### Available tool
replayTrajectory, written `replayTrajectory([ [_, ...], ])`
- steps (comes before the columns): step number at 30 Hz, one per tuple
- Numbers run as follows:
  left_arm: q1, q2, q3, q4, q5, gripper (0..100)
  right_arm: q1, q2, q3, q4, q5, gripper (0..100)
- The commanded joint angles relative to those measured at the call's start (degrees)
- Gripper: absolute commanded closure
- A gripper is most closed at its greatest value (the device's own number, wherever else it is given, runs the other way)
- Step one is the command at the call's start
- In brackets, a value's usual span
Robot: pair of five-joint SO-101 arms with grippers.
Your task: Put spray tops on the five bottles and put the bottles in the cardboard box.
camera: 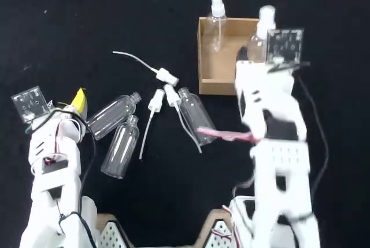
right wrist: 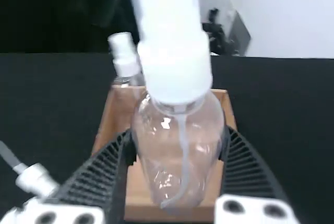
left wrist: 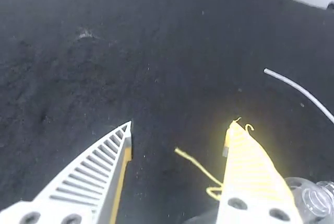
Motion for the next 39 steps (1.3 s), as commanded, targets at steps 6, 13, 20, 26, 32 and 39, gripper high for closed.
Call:
replayTrajectory([
  [6, 2.59, -0.70, 0.75, -5.71, -0.09, 72, 1.93, 23.69, -12.00, -16.53, 0.62, 82.5],
  [13, 2.59, -0.70, 0.75, -5.71, -0.09, 72, 2.64, 39.60, -23.87, -19.43, 1.05, 82.5],
  [20, 2.59, -0.70, 0.75, -5.80, -0.09, 72, 4.22, 50.59, -32.31, -19.43, 1.14, 82.5],
  [26, 2.59, -0.62, 0.75, -5.89, -0.09, 72, 5.63, 56.22, -36.88, -19.43, 0.97, 82.5],
  [32, 2.59, -0.53, 0.75, -5.89, -0.09, 72, 5.71, 61.67, -42.59, -19.52, 0.79, 82.5],
  [39, 2.59, -0.53, 0.75, -5.98, -0.09, 72, 5.71, 70.55, -51.03, -19.52, 0.70, 82.5],
])
